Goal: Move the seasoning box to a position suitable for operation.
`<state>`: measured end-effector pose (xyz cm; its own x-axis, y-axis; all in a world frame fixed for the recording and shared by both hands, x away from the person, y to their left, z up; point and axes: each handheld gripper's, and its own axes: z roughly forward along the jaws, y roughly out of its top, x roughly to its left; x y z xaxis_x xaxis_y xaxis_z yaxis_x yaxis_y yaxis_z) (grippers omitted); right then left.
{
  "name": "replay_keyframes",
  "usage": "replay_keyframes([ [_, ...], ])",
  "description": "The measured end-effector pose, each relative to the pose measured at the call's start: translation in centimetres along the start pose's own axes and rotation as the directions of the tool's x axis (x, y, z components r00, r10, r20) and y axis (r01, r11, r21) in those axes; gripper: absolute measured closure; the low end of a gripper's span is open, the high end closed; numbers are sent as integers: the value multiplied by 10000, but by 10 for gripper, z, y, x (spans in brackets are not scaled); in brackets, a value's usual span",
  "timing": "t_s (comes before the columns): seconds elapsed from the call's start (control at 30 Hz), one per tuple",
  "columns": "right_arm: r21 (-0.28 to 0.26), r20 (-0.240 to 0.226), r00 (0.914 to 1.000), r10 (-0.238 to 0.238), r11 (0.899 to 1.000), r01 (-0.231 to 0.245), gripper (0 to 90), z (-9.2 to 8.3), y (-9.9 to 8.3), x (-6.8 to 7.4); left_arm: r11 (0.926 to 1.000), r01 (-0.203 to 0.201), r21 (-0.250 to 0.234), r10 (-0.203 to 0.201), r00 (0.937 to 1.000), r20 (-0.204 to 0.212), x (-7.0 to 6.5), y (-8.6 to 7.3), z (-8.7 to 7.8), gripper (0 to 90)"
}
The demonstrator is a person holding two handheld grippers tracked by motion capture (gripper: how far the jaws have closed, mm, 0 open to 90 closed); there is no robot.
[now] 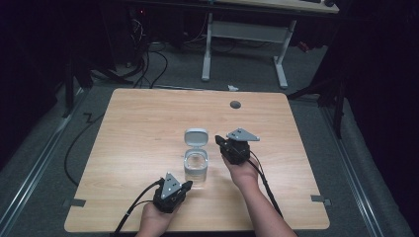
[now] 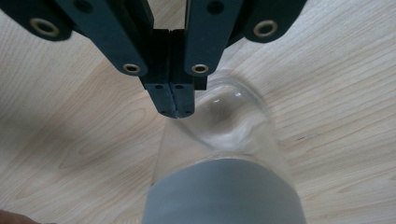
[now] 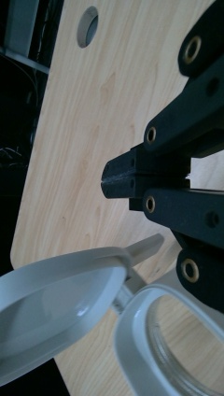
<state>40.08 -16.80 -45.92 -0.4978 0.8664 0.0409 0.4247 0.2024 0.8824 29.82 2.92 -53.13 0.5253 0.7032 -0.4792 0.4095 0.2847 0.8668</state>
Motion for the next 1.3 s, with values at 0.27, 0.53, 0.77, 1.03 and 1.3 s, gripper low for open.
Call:
replay_keyframes([
  [0.27,-396,-172,9998,-57,9992,50,900,9,23,6,9999,118,40,-118,9999,-58,2,-1,3,900],
  [0.53,-557,-276,9996,-113,9984,97,900,12,31,10,9997,251,-81,-252,9997,-66,2,1,4,900],
  [0.77,-660,-314,9994,-153,9977,132,900,12,34,9,9998,210,-75,-210,9998,-71,2,2,6,900],
  [1.03,-801,-503,9986,-159,9967,118,900,11,40,12,9998,179,-48,-180,9998,-107,3,1,7,900],
  [1.3,-750,-617,9977,-297,9969,251,900,6,36,17,9997,247,-45,-247,9996,-112,4,2,9,900],
])
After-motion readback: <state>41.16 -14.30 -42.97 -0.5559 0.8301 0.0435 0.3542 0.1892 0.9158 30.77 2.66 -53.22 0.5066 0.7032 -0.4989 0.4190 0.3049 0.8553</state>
